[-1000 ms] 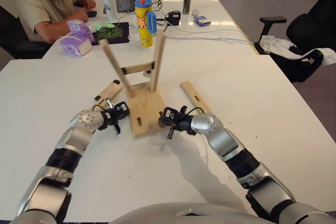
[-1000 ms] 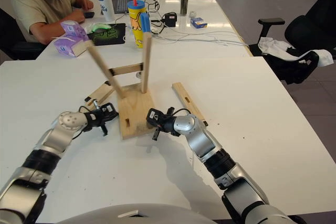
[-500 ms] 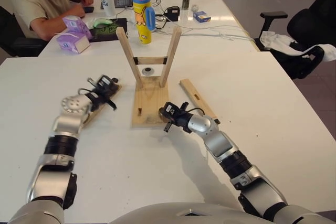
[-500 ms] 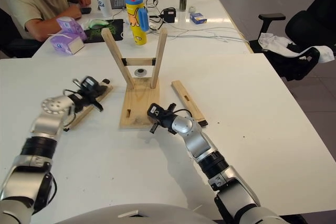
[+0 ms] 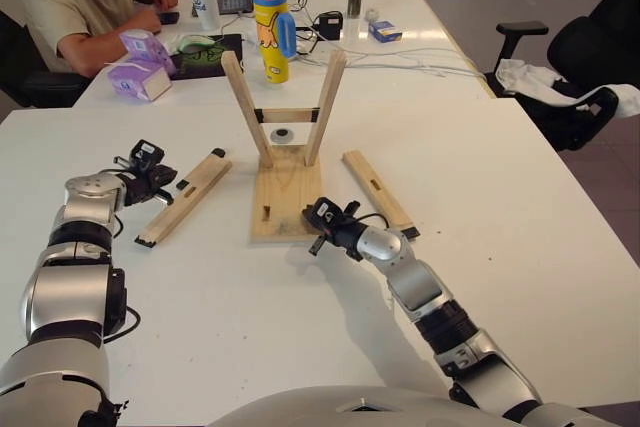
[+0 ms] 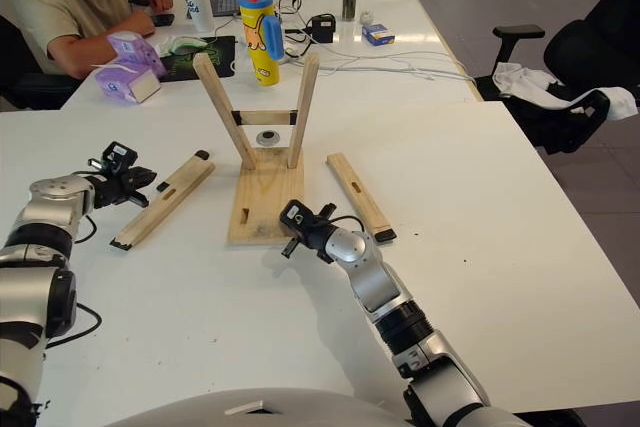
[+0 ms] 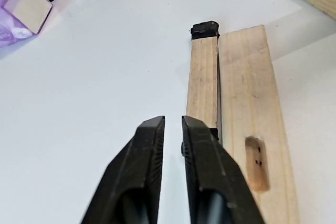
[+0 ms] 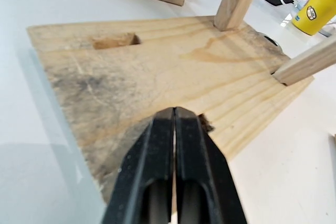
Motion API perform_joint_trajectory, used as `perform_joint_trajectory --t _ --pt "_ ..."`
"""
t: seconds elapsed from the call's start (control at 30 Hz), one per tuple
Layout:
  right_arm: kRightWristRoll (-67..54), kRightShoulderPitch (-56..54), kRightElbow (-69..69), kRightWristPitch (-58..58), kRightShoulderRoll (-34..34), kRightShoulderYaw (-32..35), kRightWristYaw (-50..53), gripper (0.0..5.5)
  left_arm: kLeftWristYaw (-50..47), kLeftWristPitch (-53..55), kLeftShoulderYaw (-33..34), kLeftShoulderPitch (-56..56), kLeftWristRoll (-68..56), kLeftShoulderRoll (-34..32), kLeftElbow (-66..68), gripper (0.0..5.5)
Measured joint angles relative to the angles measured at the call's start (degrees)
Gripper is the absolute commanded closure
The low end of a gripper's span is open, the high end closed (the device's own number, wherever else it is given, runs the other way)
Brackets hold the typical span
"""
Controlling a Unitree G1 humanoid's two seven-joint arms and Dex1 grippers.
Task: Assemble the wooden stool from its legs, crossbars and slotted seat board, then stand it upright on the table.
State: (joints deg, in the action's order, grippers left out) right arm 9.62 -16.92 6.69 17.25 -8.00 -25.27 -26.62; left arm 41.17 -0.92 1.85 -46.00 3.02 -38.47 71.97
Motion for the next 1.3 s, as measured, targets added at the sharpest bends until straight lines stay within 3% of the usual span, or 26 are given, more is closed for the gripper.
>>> perform_joint_trajectory --t 0.27,0.63,0.9,1.3 --pt "0.0 0.6 -1.6 1.4 -0.1 0.0 -1.0 5.5 4.5 1.2 2.1 -1.2 -0.6 -1.4 3.3 3.37" --pt "0.0 0.6 -3.1 2.9 -0.3 -0.9 -3.4 5.5 3.4 -0.6 1.3 2.3 2.2 -1.7 4.3 3.37" --pt "0.0 0.1 -2.7 2.3 -0.8 -1.1 -5.6 5.5 6.0 -0.5 4.8 4.7 -0.1 -1.5 4.9 3.37" --pt "0.1 -0.8 -1.8 0.8 -1.2 -2.6 -7.3 5.5 -1.1 -7.3 9.2 8.2 -3.0 2.5 4.8 3.37"
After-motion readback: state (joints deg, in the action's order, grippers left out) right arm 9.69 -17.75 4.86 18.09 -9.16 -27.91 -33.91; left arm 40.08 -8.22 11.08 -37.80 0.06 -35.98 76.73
